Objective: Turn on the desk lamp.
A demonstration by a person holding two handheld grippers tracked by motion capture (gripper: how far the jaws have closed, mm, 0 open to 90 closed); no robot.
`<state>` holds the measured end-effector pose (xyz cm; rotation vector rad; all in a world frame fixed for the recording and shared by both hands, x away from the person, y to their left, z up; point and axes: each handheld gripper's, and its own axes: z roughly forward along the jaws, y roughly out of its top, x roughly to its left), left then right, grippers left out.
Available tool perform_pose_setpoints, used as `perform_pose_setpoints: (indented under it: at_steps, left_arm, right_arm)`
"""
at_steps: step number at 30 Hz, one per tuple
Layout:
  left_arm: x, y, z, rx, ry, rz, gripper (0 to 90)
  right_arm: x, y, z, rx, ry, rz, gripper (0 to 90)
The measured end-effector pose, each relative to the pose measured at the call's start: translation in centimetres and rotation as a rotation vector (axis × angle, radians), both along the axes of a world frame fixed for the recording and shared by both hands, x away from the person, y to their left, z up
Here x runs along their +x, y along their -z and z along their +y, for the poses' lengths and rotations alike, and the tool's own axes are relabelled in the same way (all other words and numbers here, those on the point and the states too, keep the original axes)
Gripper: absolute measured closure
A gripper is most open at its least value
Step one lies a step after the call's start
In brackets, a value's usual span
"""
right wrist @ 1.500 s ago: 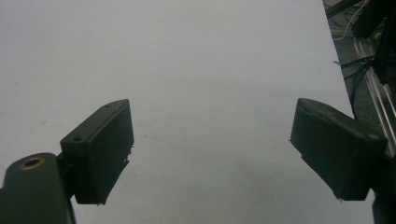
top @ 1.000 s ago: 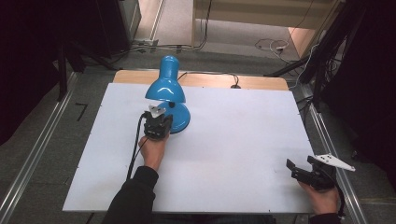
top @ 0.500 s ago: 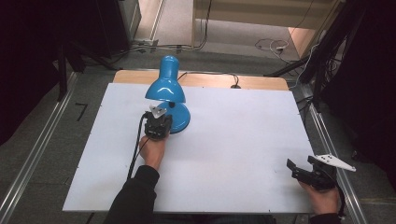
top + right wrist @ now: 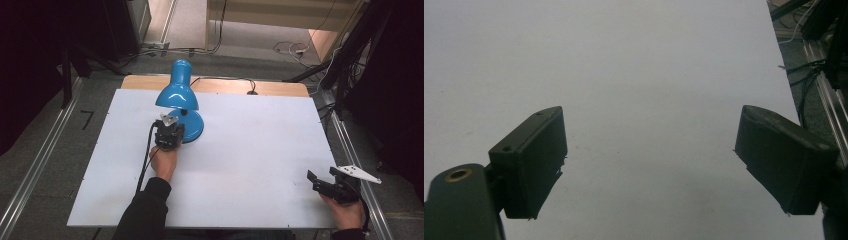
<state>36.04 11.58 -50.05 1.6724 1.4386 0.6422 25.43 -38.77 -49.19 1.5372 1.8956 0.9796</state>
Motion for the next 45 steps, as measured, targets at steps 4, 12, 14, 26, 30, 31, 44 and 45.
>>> perform_pose_setpoints:
  at_steps: [4, 12, 14, 26, 30, 31, 44, 45]
  left_arm:
    - [-0.07, 0.14, 0.11, -0.019, -0.002, -0.006, 90.0]
    - [-0.16, 0.10, 0.08, -0.013, -0.005, -0.004, 90.0]
    - [-0.18, 0.06, 0.14, -0.011, -0.001, -0.001, 90.0]
    - [-0.34, 0.15, 0.05, -0.005, -0.006, -0.010, 90.0]
    - [-0.34, 0.15, 0.02, -0.005, -0.008, -0.009, 90.0]
    - [-0.35, 0.15, 0.00, -0.001, -0.007, -0.011, 90.0]
    - [-0.64, 0.23, -0.11, 0.013, 0.008, -0.007, 90.0]
    - [-0.64, 0.24, -0.11, 0.013, 0.009, -0.008, 90.0]
  right_arm:
    - [-0.01, -0.01, -0.02, 0.001, -0.001, -0.001, 11.8]
    - [-0.03, -0.02, -0.04, 0.002, -0.002, -0.002, 11.8]
    - [-0.02, 0.00, -0.06, 0.002, -0.002, -0.002, 11.8]
    - [-0.02, 0.00, 0.00, 0.003, -0.001, 0.000, 11.8]
    - [-0.01, 0.01, 0.00, 0.005, 0.000, 0.002, 11.8]
    - [-0.01, 0.01, 0.00, 0.005, 0.000, 0.002, 11.8]
    - [0.03, 0.07, 0.09, 0.001, -0.002, 0.005, 11.8]
    - [0.01, 0.05, 0.10, 0.002, -0.003, 0.006, 11.8]
